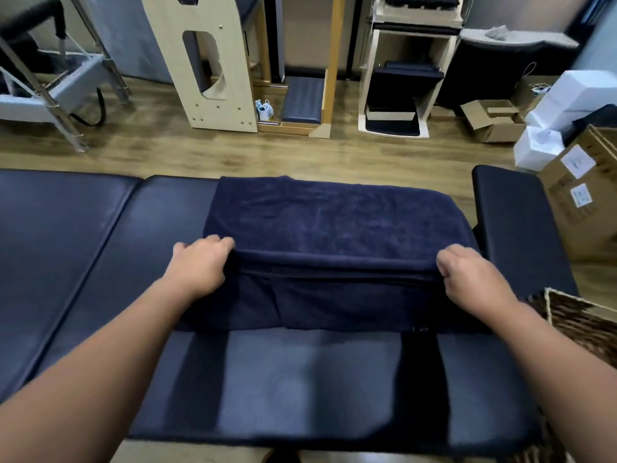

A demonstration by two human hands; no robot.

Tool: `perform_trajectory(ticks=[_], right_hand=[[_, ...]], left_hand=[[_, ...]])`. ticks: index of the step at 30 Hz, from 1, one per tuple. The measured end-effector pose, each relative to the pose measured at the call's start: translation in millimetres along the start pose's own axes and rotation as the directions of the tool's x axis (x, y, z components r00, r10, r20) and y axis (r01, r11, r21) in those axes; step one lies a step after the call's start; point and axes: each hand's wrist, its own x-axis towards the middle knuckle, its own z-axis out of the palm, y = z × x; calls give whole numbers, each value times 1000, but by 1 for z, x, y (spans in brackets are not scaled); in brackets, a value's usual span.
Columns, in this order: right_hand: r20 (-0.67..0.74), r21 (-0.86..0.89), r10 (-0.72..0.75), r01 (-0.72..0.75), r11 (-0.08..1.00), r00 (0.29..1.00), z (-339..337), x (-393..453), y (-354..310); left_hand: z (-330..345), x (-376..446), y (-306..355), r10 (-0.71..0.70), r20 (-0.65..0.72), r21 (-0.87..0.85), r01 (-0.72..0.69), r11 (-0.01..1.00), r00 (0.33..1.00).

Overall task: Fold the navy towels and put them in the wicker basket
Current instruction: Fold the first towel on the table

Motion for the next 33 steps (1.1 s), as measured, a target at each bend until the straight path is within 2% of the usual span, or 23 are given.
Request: perform_trajectory(ticks=[4, 6, 9, 11, 13, 15, 17, 18, 20, 22, 27, 31, 33], right_hand=[[54, 5, 72, -72, 997, 996, -7, 79, 8], [28, -1, 119, -119, 993, 992, -8, 120, 10], [-83, -39, 215, -219, 975, 973, -6, 171, 9], [-40, -135, 323, -325, 936, 946, -5, 192, 1], [67, -180, 375, -359, 916, 924, 4, 197, -11], [254, -185, 270, -228, 956, 929, 23, 182, -21], [439, -155, 192, -137, 978, 878, 44, 154, -27], [476, -129, 172, -125, 984, 863, 52, 139, -28], [436, -80, 150, -128, 989, 887, 64, 115, -24], [362, -76, 151, -132, 988, 920, 73, 101, -19], [181, -54, 148, -141, 989, 972, 92, 89, -17], [185, -50, 215, -209, 977, 959, 85, 78, -26], [221, -42, 210, -206, 978, 952, 81, 66, -31]], left_hand=[[-21, 88, -16, 2, 1, -25, -2, 1000, 1000], [-27, 133, -20, 12, -46, -21, -13, 1000, 999], [-39, 184, -13, -35, -203, -18, 32, 999, 979], [-43, 205, -6, -82, -346, -25, 78, 997, 935], [-32, 210, 2, -39, -385, -21, 34, 999, 922], [-7, 196, 12, 162, -330, 25, -163, 986, 930], [21, 171, 23, 375, -200, 31, -377, 926, 905], [33, 157, 27, 451, -137, 42, -449, 892, 882], [51, 130, 30, 539, -57, 87, -533, 841, 841], [62, 114, 30, 552, -4, 110, -548, 829, 834], [72, 107, 33, 476, -19, 98, -472, 876, 879], [68, 92, 42, 330, 18, 48, -331, 942, 944], [64, 80, 46, 274, 82, 27, -277, 961, 958]])
